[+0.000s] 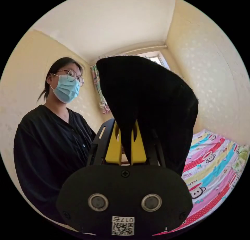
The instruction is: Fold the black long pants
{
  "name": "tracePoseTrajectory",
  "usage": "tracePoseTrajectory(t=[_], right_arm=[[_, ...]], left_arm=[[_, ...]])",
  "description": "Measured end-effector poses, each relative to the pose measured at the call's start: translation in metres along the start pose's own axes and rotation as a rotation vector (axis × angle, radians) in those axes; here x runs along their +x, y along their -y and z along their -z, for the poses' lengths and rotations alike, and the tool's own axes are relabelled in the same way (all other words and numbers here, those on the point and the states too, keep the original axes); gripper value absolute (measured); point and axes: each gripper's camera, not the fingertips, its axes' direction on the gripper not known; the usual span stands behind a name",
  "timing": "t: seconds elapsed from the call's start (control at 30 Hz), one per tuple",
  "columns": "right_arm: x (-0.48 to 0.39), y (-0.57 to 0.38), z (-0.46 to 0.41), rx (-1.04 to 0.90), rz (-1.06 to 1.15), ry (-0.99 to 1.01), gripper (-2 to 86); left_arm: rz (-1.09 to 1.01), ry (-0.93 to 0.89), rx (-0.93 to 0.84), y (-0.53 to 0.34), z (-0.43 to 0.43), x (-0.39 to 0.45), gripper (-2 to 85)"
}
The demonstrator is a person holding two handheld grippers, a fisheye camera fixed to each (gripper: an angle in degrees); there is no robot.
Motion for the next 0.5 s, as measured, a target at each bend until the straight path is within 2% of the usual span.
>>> tracePoseTrajectory(t=[0.13, 0.2, 0.3, 0.37, 0.43, 0.5], right_arm=[[-0.048, 0.066, -0.003, -0.030, 0.138, 0.104, 3.0], [-0.069, 0.084, -0.007, -0.056, 0.170, 0.132, 3.0], [-0.104, 0.095, -0.012, -0.086, 0.205, 0.152, 3.4], [-0.124, 0.089, -0.010, -0.105, 0.184, 0.114, 3.5], [-0.133, 0.078, -0.004, -0.133, 0.161, 0.070, 3.5], [-0.136, 0.062, 0.011, -0.135, 0.123, 0.034, 3.4]], left_arm=[[-0.196, -0.013, 0.162, 0.007, 0.042, 0.053, 14.2], [-0.242, -0.102, 0.207, 0.007, 0.047, 0.066, 16.5], [-0.263, -0.384, 0.205, -0.001, 0.026, 0.070, 18.7], [-0.258, -0.815, 0.148, -0.017, -0.010, 0.074, 19.0], [-0.255, -1.110, 0.225, -0.037, -0.025, 0.077, 10.6], [-0.202, -1.110, 0.343, -0.060, -0.022, 0.080, 8.3]])
